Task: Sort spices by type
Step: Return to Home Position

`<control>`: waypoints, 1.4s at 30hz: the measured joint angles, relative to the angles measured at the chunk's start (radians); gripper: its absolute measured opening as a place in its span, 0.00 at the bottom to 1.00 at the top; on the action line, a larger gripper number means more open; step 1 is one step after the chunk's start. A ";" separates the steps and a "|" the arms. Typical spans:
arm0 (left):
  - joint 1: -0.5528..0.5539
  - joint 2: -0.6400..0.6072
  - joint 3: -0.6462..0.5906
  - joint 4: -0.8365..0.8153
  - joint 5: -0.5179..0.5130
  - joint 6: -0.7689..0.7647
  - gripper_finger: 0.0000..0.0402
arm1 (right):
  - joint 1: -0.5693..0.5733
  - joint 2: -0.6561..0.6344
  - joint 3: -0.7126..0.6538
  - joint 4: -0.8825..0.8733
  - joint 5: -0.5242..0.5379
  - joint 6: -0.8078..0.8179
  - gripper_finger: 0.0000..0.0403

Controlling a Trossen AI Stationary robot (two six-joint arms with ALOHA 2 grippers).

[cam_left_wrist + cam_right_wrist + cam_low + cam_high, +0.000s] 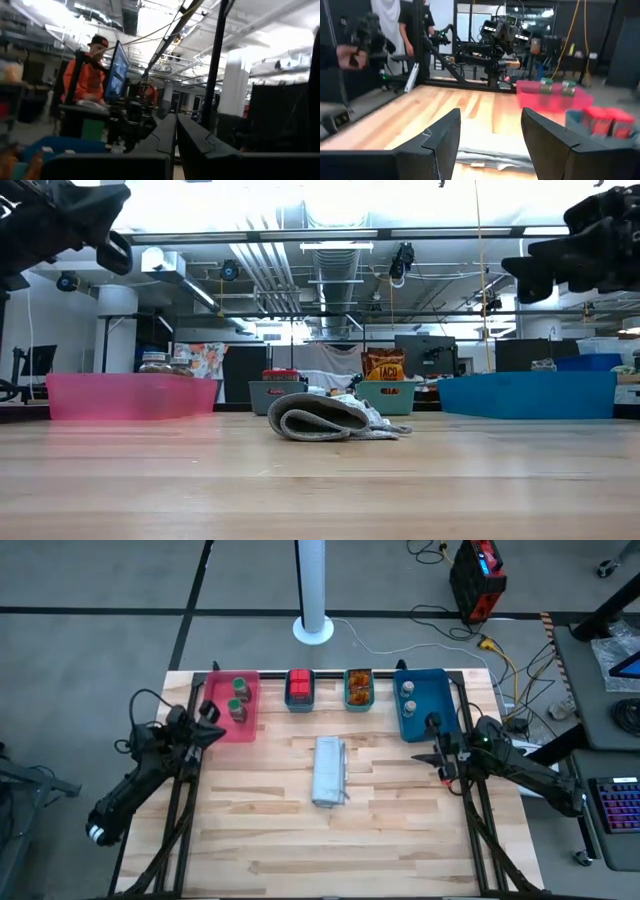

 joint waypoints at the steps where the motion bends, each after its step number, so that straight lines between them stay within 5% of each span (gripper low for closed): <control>1: 0.000 0.000 0.000 -0.001 0.000 -0.032 0.00 | 0.000 0.003 0.000 -0.002 0.000 0.032 0.49; 9: 0.000 0.013 0.009 -0.003 -0.003 -0.136 0.00 | 0.000 0.034 0.000 -0.005 0.001 0.249 0.49; 16: -0.003 0.013 0.009 -0.003 -0.003 -0.136 0.00 | 0.000 0.040 0.000 -0.005 0.001 0.257 0.49; 20: -0.100 -0.010 0.008 -0.017 -0.022 -0.112 0.00 | 0.000 0.039 -0.001 -0.005 0.002 0.256 0.49; 22: -0.224 -0.010 0.005 -0.023 -0.149 0.016 0.00 | 0.000 0.039 -0.001 -0.005 0.002 0.257 0.49; 24: -0.403 -0.010 0.001 -0.174 -0.313 0.297 0.00 | 0.000 0.041 -0.001 -0.004 0.003 0.256 0.49; 26: -0.599 -0.009 0.000 -0.336 -0.625 0.525 0.00 | 0.000 0.043 -0.001 -0.005 0.004 0.257 0.49; 28: -0.746 -0.011 0.000 -0.399 -0.972 0.581 0.00 | 0.000 0.045 -0.001 -0.004 0.004 0.257 0.49; 30: -0.825 -0.011 0.000 -0.442 -1.162 0.595 0.00 | 0.000 0.045 -0.001 -0.005 0.004 0.256 0.49; 42: -0.842 -0.010 0.000 -0.655 -0.986 0.712 0.00 | 0.000 0.045 -0.002 -0.005 0.003 0.257 0.49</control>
